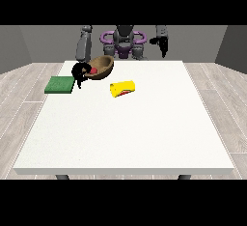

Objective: Pick the cup and pour the ball into the bowl, then pick the bowl and place it on the pad

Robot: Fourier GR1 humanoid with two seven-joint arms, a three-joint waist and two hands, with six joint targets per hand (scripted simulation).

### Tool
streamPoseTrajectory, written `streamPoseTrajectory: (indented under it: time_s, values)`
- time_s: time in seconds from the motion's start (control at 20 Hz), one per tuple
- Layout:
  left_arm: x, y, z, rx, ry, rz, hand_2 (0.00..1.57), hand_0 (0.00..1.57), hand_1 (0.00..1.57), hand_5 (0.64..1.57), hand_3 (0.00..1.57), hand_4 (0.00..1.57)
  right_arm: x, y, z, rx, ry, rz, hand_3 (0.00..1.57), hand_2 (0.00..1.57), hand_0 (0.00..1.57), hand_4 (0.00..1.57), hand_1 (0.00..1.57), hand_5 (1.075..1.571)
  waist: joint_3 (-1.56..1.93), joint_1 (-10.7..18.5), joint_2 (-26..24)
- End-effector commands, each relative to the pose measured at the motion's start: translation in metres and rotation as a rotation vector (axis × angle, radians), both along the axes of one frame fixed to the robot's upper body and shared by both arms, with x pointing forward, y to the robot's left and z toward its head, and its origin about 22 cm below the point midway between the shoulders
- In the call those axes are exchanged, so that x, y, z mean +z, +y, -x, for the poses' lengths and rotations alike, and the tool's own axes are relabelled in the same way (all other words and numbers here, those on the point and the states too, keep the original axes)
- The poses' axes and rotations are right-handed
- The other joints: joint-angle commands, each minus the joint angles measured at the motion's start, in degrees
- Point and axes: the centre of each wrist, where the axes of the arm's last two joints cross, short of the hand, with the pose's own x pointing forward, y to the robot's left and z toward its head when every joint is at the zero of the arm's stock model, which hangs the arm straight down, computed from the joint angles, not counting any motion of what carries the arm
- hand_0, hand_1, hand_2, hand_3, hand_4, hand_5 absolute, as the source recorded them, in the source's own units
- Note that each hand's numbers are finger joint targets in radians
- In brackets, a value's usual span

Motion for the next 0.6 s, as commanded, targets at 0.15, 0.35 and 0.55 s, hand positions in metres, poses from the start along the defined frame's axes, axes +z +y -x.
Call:
streamPoseTrajectory:
  time_s: [0.15, 0.35, 0.55]
  values:
    - [-0.027, 0.021, 0.012, 0.086, 0.153, 0.002, 0.0, 0.0, 0.0, 1.358, 0.0, 1.14, 0.03, -0.053, -0.008, 0.002, 0.247, 0.045, 1.47, 1.57, 1.57, 0.93, 1.57, 1.501, 0.98, -4.9, -7.8]
    - [-0.053, 0.041, 0.028, 0.11, 0.15, 0.004, 0.0, 0.0, 0.0, 1.357, 0.0, 1.16, 0.062, -0.089, -0.017, 0.023, 0.231, 0.087, 1.26, 1.57, 1.57, 0.93, 1.57, 1.503, 0.95, -6.9, -6.8]
    - [-0.038, 0.044, 0.015, 0.089, 0.155, 0.003, 0.0, 0.0, 0.0, 1.351, 0.0, 1.16, 0.092, -0.088, -0.043, -0.027, 0.233, 0.081, 1.11, 1.57, 1.57, 0.94, 1.57, 1.489, 1.03, -5.6, -6.8]
